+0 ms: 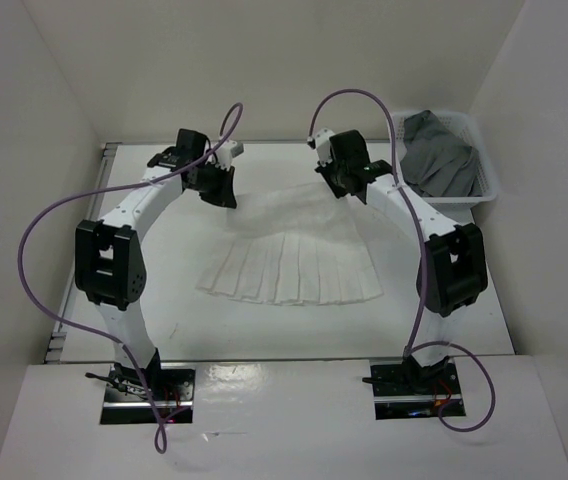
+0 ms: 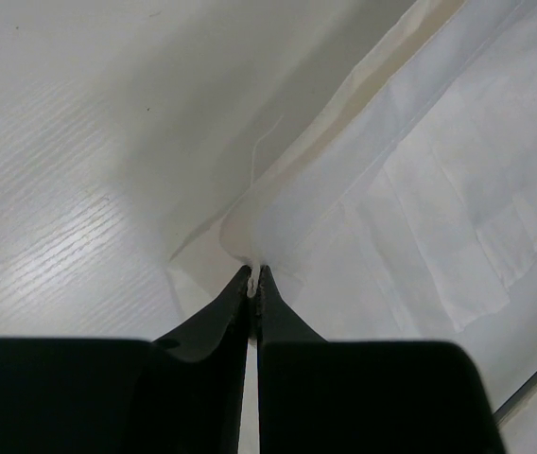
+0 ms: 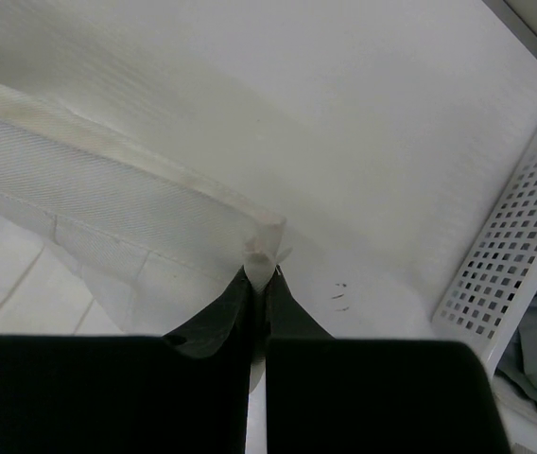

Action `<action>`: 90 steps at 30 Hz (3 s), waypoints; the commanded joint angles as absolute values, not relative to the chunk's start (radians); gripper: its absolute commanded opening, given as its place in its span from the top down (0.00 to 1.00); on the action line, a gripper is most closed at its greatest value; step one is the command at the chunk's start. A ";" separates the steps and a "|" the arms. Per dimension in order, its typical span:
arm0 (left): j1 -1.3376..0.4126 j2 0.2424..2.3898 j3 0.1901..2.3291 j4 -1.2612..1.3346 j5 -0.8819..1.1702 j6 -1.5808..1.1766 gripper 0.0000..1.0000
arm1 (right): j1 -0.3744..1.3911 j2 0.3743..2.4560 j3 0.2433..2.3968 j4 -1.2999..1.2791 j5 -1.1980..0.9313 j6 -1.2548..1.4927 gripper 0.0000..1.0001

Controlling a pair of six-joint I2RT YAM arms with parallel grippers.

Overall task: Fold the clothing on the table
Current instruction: Fold the skirt

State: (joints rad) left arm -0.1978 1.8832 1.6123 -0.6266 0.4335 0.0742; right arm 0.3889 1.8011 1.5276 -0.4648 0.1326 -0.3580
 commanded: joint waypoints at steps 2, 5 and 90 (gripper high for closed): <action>-0.146 1.796 1.585 -0.632 0.328 0.100 0.92 | 0.364 1.700 1.491 -0.499 0.219 -0.396 1.00; -0.146 1.784 1.585 -0.632 0.328 0.100 0.92 | 0.364 1.689 1.482 -0.509 0.198 -0.396 1.00; -0.239 1.690 1.340 -0.589 0.242 0.160 0.33 | 0.514 1.729 1.330 -0.824 0.083 -0.477 0.22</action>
